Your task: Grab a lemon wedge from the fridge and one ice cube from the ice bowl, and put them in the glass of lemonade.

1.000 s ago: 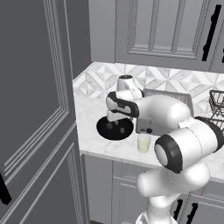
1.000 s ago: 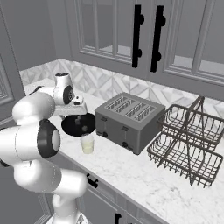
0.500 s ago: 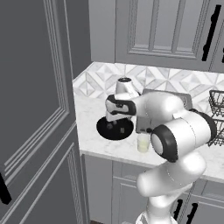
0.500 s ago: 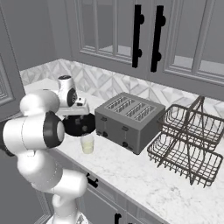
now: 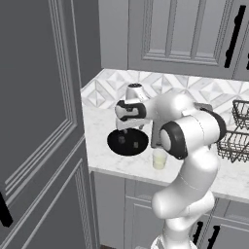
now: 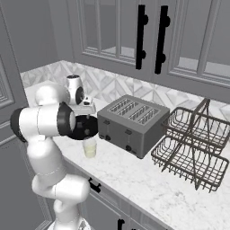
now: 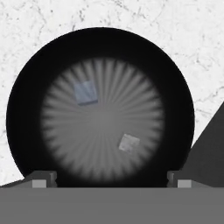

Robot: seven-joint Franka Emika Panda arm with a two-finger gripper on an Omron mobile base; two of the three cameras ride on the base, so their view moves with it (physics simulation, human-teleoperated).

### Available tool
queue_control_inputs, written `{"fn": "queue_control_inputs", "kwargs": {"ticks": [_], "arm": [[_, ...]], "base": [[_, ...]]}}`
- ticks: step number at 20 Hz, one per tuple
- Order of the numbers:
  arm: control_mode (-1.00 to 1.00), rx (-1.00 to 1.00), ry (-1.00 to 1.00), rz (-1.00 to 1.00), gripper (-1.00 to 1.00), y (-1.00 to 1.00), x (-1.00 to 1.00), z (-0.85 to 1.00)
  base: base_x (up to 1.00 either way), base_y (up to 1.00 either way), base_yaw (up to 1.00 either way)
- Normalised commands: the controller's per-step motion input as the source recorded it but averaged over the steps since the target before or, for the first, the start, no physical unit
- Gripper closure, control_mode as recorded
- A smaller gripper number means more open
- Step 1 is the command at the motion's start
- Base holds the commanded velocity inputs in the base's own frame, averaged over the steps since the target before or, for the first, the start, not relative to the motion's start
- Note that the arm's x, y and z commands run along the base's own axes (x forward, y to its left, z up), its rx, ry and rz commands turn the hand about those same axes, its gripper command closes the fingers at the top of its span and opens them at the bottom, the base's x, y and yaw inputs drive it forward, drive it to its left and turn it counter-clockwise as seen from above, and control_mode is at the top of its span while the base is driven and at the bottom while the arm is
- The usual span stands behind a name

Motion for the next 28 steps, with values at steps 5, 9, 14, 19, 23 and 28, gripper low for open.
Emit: {"fn": "queue_control_inputs", "kwargs": {"ticks": [5,9,14,19,23,28], "arm": [[-1.0,0.0,0.07,0.0,-1.0,0.0,0.0,-0.6],[-1.0,0.0,0.01,0.0,-1.0,0.0,0.05,-0.46],[-1.0,0.01,0.0,0.0,-1.0,0.0,0.12,-0.39],[-1.0,0.07,0.05,0.0,-1.0,0.0,0.0,-0.32],[-1.0,0.03,0.08,0.0,-1.0,0.0,0.0,-0.27],[-1.0,0.0,0.03,0.0,-1.0,-0.01,0.0,-0.28]], "base": [[0.0,0.0,0.0],[0.0,0.0,0.0],[0.0,0.0,0.0],[0.0,0.0,0.0],[0.0,0.0,0.0],[0.0,0.0,0.0]]}}
